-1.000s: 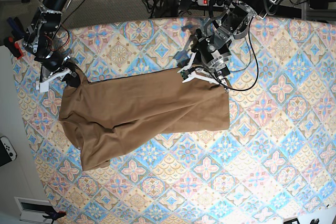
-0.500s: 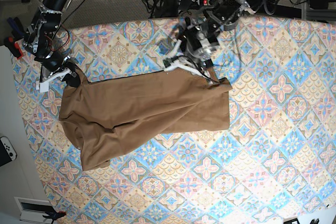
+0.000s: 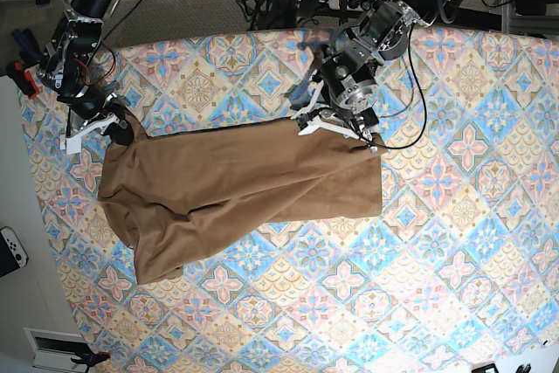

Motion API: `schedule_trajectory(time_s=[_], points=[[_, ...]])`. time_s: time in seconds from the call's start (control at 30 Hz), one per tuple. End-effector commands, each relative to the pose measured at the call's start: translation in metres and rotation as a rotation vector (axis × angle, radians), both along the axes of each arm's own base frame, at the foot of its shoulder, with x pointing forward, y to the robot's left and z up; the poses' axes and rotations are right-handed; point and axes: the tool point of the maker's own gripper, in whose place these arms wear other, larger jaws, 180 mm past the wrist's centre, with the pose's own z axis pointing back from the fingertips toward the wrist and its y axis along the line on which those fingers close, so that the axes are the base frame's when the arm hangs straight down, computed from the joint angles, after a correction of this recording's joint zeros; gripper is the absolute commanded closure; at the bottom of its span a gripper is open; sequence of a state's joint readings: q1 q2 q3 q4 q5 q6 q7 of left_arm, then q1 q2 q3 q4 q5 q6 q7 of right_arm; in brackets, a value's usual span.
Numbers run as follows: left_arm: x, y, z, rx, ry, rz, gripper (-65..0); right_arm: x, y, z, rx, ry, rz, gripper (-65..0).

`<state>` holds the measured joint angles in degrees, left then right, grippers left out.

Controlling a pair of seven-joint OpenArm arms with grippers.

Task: Layout the t-shirt on the table in an organized manner, then fold the t-shirt properly
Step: 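Lower the corner and regrasp the shirt end with the left gripper, then lift the brown shirt off the table holding both ends with both grippers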

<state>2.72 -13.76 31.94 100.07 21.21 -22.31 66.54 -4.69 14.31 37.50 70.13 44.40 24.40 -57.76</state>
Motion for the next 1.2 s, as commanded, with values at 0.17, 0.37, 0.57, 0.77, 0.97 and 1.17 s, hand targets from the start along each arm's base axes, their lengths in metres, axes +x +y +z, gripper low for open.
schedule_trajectory(time_s=[0.17, 0.37, 0.57, 0.77, 0.97, 1.17], points=[[0.004, -0.003, -0.004, -0.014, -0.006, -0.005, -17.1, -0.011, 0.001, -0.009, -0.027, 0.07, 0.039, 0.0], [0.007, 0.004, -0.009, -0.008, 0.006, 0.021, -17.4, -0.013, 0.001, -0.01, -0.027, 0.073, 0.039, 0.0], [0.012, 0.001, -0.001, -0.027, -0.014, 0.018, -17.5, -0.013, 0.001, -0.01, -0.027, 0.076, 0.04, 0.0], [0.013, 0.005, -0.035, -0.011, 0.055, 0.015, -16.8, -0.018, 0.006, -0.013, -0.017, 0.115, 0.071, 0.0], [0.002, -0.012, -0.045, -0.059, 0.082, 0.007, 0.0, -0.018, 0.006, -0.013, -0.017, 0.116, 0.071, 0.0], [0.003, -0.008, -0.036, -0.066, 0.081, 0.075, 0.0, -0.003, 0.004, 0.014, -0.078, 0.034, 0.097, 0.0]])
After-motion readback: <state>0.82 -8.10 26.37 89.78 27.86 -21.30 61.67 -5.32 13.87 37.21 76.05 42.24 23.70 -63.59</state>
